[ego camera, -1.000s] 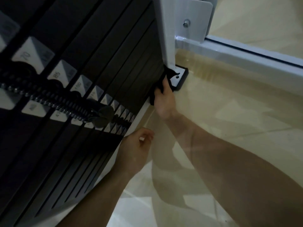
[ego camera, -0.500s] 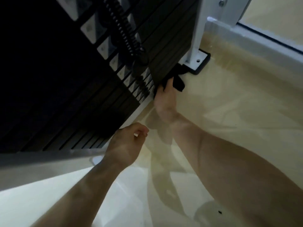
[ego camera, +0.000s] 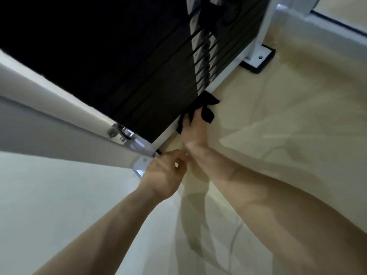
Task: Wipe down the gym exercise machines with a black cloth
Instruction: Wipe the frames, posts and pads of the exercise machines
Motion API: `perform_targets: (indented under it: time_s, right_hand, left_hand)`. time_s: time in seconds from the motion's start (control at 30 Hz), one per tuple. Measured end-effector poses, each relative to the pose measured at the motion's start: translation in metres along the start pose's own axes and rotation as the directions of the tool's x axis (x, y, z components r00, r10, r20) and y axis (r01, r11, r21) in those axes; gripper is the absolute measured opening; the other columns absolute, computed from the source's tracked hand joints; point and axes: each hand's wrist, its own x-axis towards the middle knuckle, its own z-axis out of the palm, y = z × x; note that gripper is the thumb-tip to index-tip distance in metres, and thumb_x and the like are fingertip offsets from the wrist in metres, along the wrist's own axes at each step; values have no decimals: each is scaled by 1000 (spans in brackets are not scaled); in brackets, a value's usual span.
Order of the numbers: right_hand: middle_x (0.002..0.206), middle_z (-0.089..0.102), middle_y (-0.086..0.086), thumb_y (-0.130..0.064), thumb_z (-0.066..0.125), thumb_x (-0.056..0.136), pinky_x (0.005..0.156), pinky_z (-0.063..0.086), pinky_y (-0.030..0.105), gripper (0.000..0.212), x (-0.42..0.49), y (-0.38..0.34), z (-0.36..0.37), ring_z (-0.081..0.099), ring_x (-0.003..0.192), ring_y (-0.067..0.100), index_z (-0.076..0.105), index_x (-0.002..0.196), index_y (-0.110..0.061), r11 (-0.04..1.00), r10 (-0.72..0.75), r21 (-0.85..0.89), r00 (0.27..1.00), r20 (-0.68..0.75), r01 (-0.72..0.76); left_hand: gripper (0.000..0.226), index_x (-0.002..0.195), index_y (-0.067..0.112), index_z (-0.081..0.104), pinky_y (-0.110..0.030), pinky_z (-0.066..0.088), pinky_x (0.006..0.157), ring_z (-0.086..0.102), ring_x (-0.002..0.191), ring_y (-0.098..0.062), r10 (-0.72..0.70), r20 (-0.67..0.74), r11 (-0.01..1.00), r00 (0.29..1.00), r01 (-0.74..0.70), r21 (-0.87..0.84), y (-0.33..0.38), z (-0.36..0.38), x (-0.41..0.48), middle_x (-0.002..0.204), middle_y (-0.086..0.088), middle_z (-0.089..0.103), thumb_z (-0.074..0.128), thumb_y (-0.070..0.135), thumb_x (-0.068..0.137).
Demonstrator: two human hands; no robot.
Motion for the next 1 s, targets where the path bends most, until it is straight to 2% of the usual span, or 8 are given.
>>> perform_targets:
  time_s: [0.1,0.23,0.37,0.47,0.63,0.8,0.9,1.0]
  right_hand:
    - [156,37,12,-19,42,104,112,34,31,63,6,-3,5,41,138,28,10,158,-12,999,-8,31,997,-72,10]
    - [159,33,11,-13,40,102,114,33,31,64,22,-7,0,39,140,26,8,158,-11,995,-71,56,985,-159,80]
    - [138,53,19,-38,34,97,88,48,37,64,-54,10,42,57,115,35,21,153,-11,918,-194,-375,972,-132,132]
    - [125,62,16,-43,34,99,64,38,33,64,-81,13,57,63,90,36,18,155,-17,827,-167,-558,978,-127,68]
    - [144,50,19,-18,43,103,79,33,21,62,-72,-20,46,55,119,35,14,156,-4,975,-81,-220,979,-188,39]
    - [128,60,20,-35,36,100,75,40,36,61,-113,-11,70,61,102,36,22,155,-11,877,-144,-477,975,-171,46]
    - [139,55,13,-14,43,103,94,38,21,56,-137,-9,84,54,123,29,25,156,-17,996,-30,-81,996,-83,23]
    - [136,57,11,-15,43,103,91,39,18,50,-150,-8,86,54,120,26,36,152,-25,997,-4,-71,999,-33,2]
  left_hand:
    - [19,109,29,68,-27,52,85,63,92,-9,144,25,976,989,-146,161,-21,4,-17,104,13,68,55,25,96]
    - [22,113,31,66,-31,52,86,62,99,-11,123,55,967,991,-132,218,-48,-2,-21,111,14,65,51,25,98]
    - [20,101,31,68,-35,52,80,63,91,-14,127,60,974,990,-136,180,-75,-15,-26,102,11,67,50,26,95]
    - [19,98,32,69,-34,52,79,64,90,-14,119,106,960,987,-142,240,-93,-28,-33,99,13,68,50,27,97]
    - [19,103,35,67,-29,51,80,62,87,-4,109,107,958,988,-133,255,-119,-46,-49,102,20,66,49,29,99]
    - [20,101,36,67,-27,51,82,64,86,1,57,35,987,998,-61,149,-138,-59,-57,102,23,67,48,30,99]
    - [20,100,37,67,-22,49,77,65,86,2,11,7,995,1000,-12,100,-148,-64,-72,102,23,67,49,30,99]
    - [20,97,38,67,-19,47,71,67,85,0,-32,-5,997,999,32,65,-152,-66,-91,101,22,68,48,31,98]
